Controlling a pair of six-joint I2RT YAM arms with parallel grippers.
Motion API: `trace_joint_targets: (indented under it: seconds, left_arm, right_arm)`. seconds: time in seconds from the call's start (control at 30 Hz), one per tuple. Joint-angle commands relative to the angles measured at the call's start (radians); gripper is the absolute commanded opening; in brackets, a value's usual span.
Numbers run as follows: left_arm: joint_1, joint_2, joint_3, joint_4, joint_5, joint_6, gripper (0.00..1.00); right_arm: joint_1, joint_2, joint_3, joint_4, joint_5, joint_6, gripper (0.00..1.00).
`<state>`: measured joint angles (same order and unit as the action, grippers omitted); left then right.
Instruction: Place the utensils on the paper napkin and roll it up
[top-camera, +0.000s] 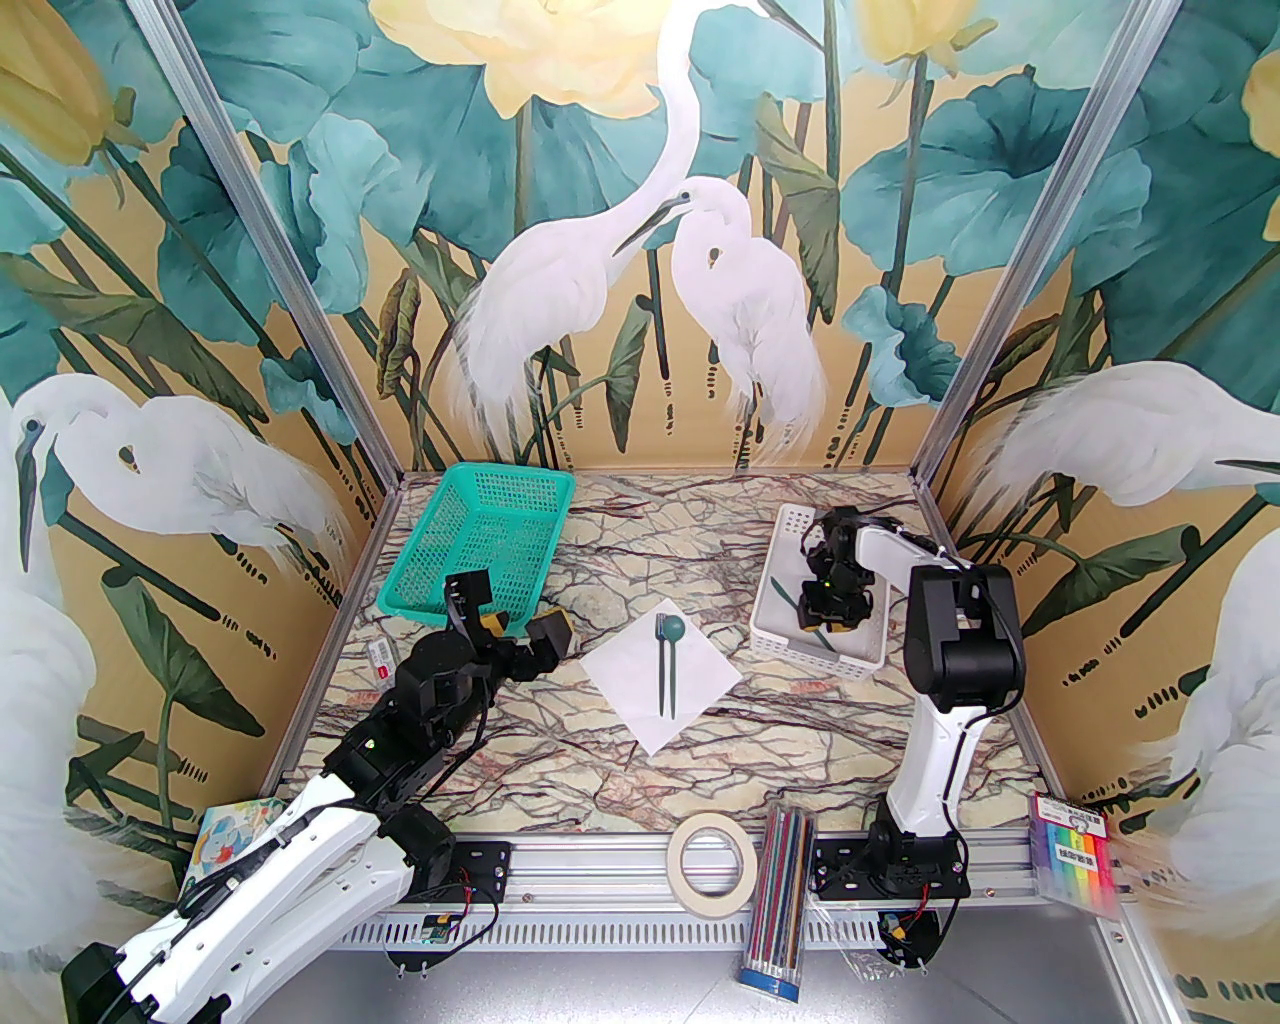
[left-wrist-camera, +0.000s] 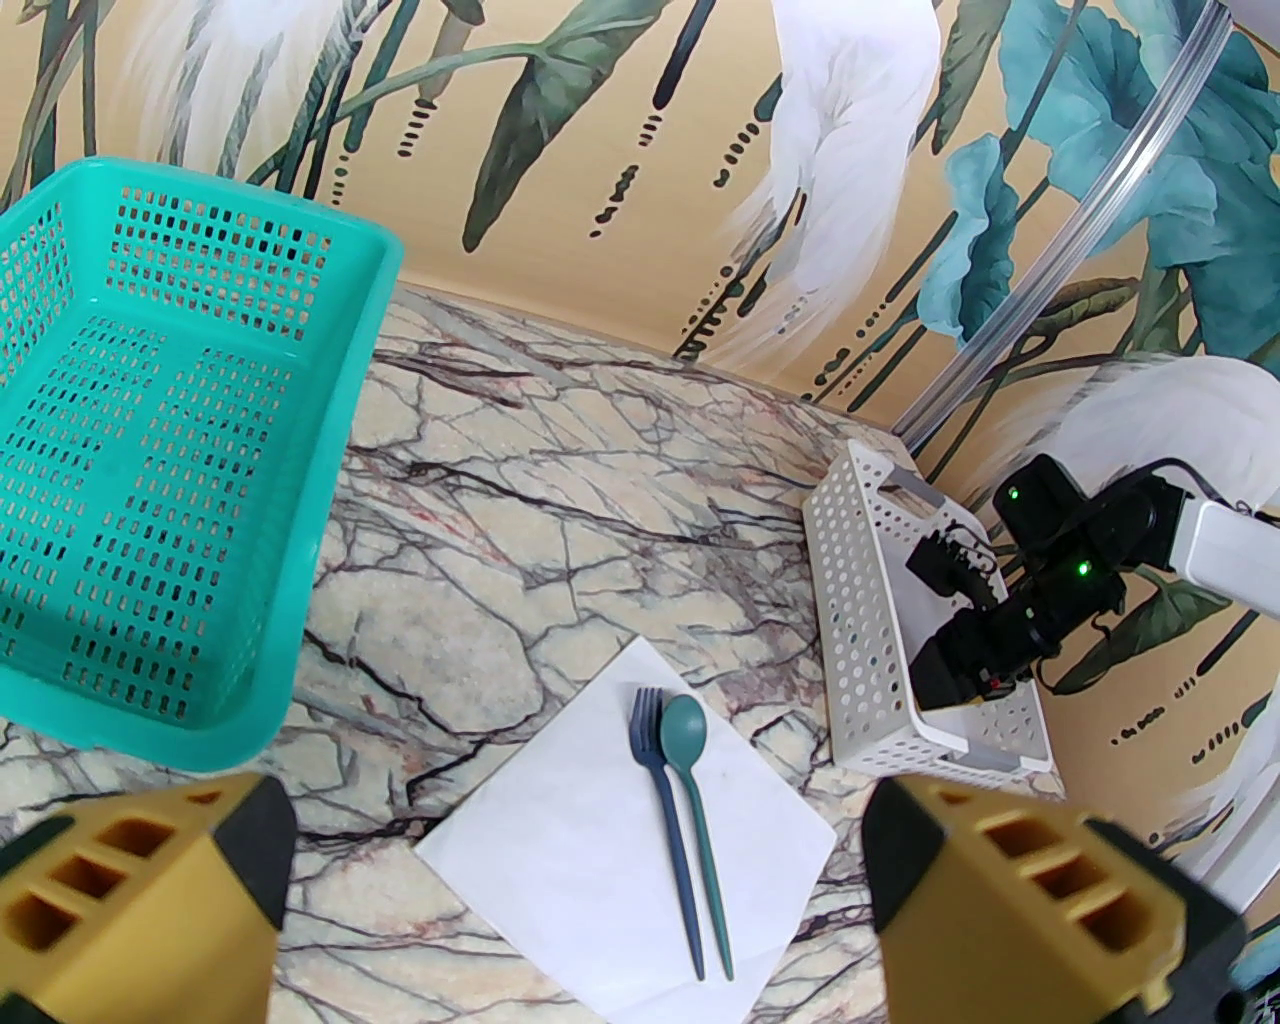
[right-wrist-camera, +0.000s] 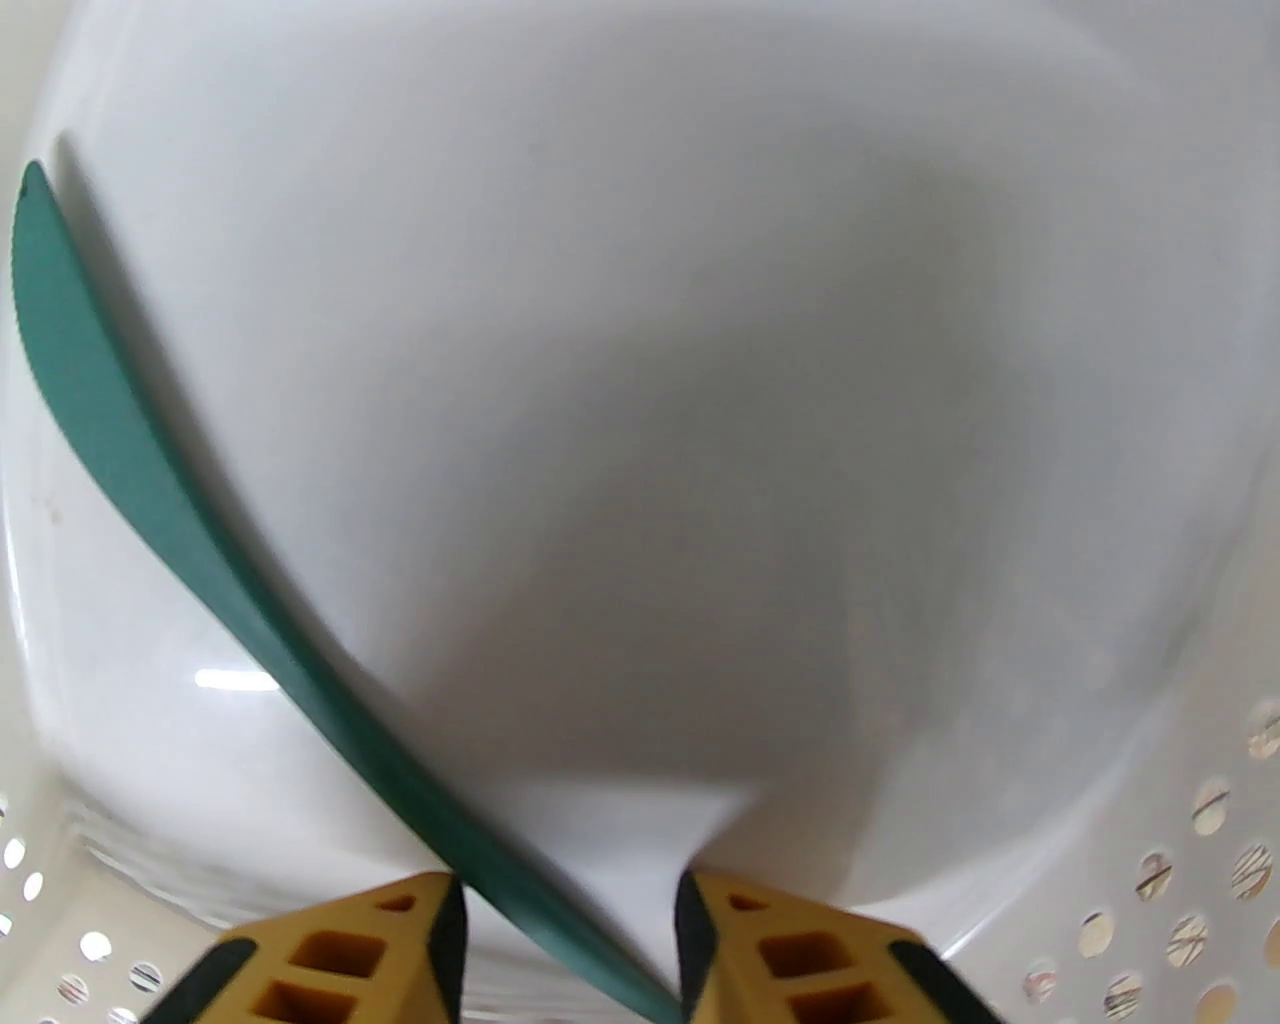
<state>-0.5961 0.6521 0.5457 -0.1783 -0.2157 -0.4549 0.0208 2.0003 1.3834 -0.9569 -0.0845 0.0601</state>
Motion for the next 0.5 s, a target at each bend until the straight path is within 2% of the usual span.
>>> trace_joint_targets:
  seconds: [0.0,0.23,0.47]
  left_arm:
    - [0.001,-0.019,0.034,-0.039,-0.032,0.016,0.99]
    - [0.0,-0.025,0.039,-0.047,-0.034,0.017,0.99]
    - [0.0,-0.021,0.041,-0.046,-0.033,0.015,0.99]
  right_arm:
    - [0.007,0.012,-0.006,0.031,0.012,0.02,0.34]
    - [0.008,0.0,-0.03,0.063,0.033,0.034,0.21]
    - [0.008,-0.027,-0.039,0.078,0.042,0.043,0.14]
